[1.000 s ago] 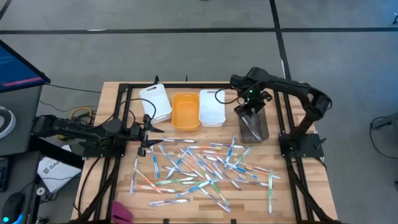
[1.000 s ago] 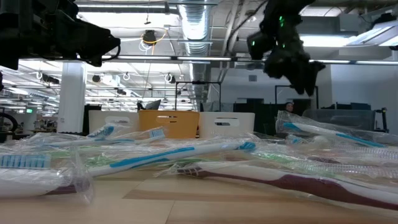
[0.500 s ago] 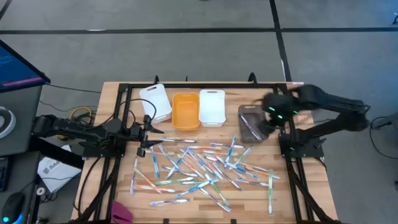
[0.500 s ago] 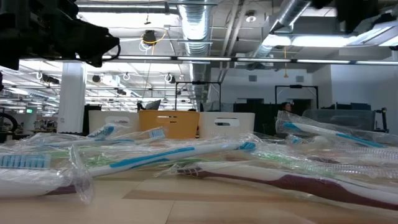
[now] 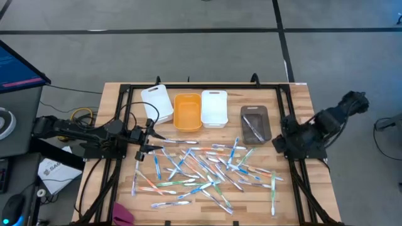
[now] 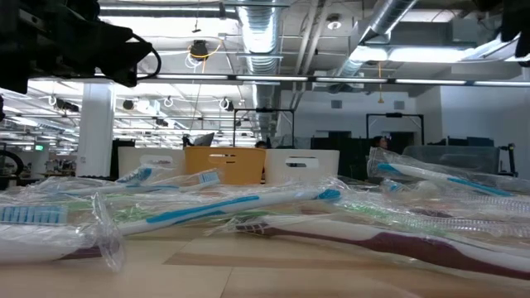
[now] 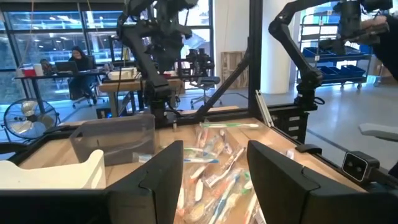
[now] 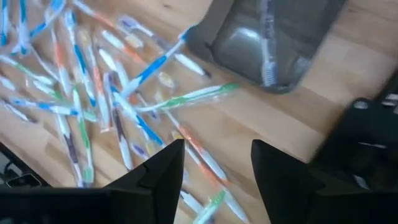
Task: Pick & Place Toothbrushes
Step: Put the white orange toothbrush into the left white bin
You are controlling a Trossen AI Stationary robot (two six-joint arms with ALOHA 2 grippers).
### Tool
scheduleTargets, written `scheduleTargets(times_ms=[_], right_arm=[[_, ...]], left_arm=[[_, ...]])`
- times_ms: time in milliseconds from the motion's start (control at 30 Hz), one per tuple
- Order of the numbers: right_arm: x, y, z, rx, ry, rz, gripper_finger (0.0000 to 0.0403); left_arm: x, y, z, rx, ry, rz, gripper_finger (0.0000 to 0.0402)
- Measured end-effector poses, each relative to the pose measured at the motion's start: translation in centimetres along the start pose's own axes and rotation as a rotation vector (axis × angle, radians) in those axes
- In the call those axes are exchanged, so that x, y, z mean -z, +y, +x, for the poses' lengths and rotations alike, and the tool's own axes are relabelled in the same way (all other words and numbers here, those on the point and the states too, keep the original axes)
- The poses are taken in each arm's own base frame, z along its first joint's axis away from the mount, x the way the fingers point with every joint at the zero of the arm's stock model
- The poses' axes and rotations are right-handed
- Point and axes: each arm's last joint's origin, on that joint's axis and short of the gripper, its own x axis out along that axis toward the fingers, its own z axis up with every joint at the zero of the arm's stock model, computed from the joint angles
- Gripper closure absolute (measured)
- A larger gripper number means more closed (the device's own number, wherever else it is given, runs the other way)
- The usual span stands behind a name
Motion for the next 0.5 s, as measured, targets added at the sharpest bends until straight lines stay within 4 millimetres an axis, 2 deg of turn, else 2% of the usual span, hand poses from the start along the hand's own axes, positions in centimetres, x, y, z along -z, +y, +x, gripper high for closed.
scheduleTargets(times_ms=[267,500], right_arm=[[3.2,2.4,3.4,0.066,-0.056,-0.18,0.0219],[4.4,3.9,5.6,0.194,-0.043,-0.492,0.0223]], left_arm=[[0.0,0.0,0.0,0.0,0.0,-0.03,0.023],[0.0,0.0,0.0,0.0,0.0,-0.12,0.023]])
